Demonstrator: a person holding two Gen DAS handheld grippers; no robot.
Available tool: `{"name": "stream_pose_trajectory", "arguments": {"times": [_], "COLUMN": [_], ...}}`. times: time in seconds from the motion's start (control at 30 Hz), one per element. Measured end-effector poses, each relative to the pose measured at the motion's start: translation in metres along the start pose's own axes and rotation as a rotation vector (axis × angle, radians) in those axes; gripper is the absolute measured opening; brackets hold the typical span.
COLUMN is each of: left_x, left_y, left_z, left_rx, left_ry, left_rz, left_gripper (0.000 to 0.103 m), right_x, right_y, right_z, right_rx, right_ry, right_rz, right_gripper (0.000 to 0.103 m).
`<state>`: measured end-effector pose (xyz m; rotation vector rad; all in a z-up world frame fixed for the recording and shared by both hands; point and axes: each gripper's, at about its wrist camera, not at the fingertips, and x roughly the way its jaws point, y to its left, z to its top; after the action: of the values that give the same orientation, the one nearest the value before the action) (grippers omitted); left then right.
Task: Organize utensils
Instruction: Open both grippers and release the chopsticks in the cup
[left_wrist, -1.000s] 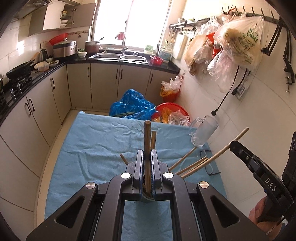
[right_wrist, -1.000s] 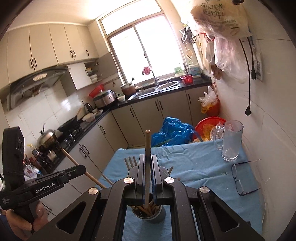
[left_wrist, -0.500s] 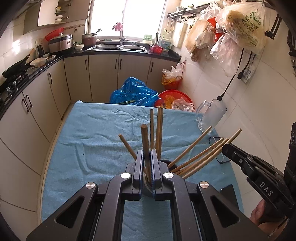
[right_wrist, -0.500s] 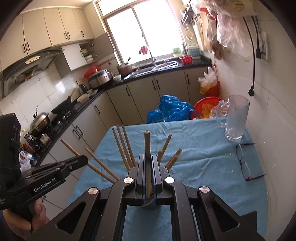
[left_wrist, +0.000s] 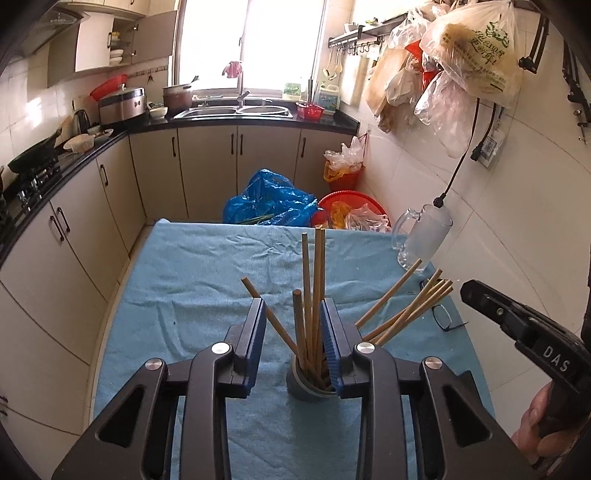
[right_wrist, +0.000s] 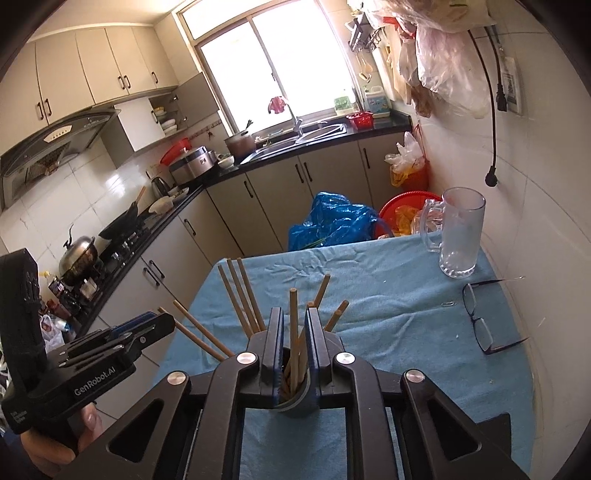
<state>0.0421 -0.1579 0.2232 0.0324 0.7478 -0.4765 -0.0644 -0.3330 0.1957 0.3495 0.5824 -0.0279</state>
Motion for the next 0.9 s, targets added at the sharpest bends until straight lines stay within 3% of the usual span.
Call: {"name": "stream_pose_trajectory", "arguments": {"times": [0.53,0.7,0.77,0.9], "left_x": [-0.033,-0.054,-0.066,-0.088], "left_y": [0.001,-0.001,-0.001,0.001], "left_z": [-0.003,-0.011,-0.016,-0.033], "left_rx": [-0.002,0.01,0.01,0.028], "left_ry": [-0.078,-0.118,-0.13,-0.157], "left_rz": [0.11,0.157,0.177,0.224], "left_gripper": [0.043,0.062,0.08,0.095], "right_x": [-0.046,-0.058,-0.064,-0.081], "right_y": [-0.009,-0.005,-0.002,0.012], "right_z": [0.0,-0.006,-0.01,-0.026], "right_rx": [0.042,0.032,0.022,-0.054], "right_ry": [-0.069,-0.07,-0.067,-0.059], "right_rz": [-0.044,-0.076,-0.095,-0.173], "right_gripper": [0.055,0.07,0.074,0.088]}}
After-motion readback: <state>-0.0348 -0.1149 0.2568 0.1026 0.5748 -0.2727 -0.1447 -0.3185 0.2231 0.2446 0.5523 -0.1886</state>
